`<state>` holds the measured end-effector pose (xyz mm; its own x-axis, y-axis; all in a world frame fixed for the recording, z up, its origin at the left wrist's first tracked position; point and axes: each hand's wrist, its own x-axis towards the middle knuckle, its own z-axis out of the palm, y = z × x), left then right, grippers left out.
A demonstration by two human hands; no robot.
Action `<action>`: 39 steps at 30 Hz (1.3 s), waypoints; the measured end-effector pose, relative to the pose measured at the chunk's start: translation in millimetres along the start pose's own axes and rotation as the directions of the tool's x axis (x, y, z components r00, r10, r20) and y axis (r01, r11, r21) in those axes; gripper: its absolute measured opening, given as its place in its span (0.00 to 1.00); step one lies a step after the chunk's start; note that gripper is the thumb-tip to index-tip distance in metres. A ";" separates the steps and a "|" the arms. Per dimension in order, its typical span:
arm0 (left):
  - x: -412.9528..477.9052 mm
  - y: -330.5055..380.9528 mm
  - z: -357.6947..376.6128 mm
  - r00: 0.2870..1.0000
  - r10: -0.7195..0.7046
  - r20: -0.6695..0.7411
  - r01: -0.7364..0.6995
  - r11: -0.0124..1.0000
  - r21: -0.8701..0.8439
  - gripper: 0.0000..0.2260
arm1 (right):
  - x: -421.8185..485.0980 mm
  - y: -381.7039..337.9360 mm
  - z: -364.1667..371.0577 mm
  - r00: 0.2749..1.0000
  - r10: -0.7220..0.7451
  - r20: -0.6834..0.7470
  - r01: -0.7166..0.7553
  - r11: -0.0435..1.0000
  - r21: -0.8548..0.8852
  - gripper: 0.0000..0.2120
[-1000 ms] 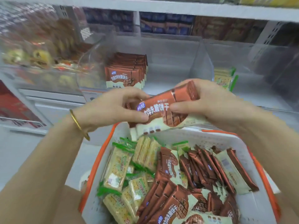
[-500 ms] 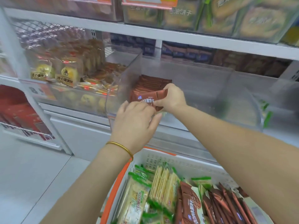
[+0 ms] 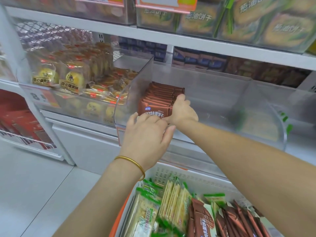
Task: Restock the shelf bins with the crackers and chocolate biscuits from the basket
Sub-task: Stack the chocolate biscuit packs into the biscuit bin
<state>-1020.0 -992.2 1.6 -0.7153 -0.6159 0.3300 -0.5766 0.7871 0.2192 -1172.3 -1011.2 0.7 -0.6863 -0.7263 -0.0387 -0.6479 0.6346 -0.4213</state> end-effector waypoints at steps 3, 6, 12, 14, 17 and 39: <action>0.9 0.7 -1.0 1.000 -0.001 -0.005 0.001 1.000 0.007 0.32 | -0.3 1.3 0.5 1.000 -0.014 0.014 0.013 1.000 0.020 0.38; 0.4 -0.6 -0.1 1.000 0.006 -0.016 -0.006 1.000 0.013 0.29 | 0.0 1.5 -0.9 1.000 -0.016 0.000 0.016 1.000 0.019 0.38; -9.1 10.4 -4.5 0.973 0.042 -0.226 -0.043 0.999 -0.001 0.16 | -31.9 2.3 -42.6 0.982 -0.152 -0.114 0.156 0.987 0.026 0.30; -22.6 27.2 -9.8 0.934 0.112 -0.338 -0.118 0.993 0.005 0.11 | -69.7 15.0 -70.5 0.939 -0.240 -0.246 0.272 0.956 0.106 0.23; -50.3 59.0 -12.7 0.888 0.207 -0.411 -0.237 0.971 -0.024 0.07 | -147.9 60.9 -93.6 0.900 -0.290 -0.326 0.380 0.887 0.262 0.17; -94.6 92.0 86.9 0.801 0.009 0.599 0.253 0.901 -0.351 0.13 | -194.6 222.9 62.7 0.945 0.159 0.285 -0.267 0.879 0.395 0.15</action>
<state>-1039.8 -864.4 -89.2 -0.8142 -0.5064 -0.2838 -0.5620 0.5654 0.6037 -1162.5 -744.9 -142.5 -0.6576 -0.6610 -0.3616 -0.2556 0.6472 -0.7183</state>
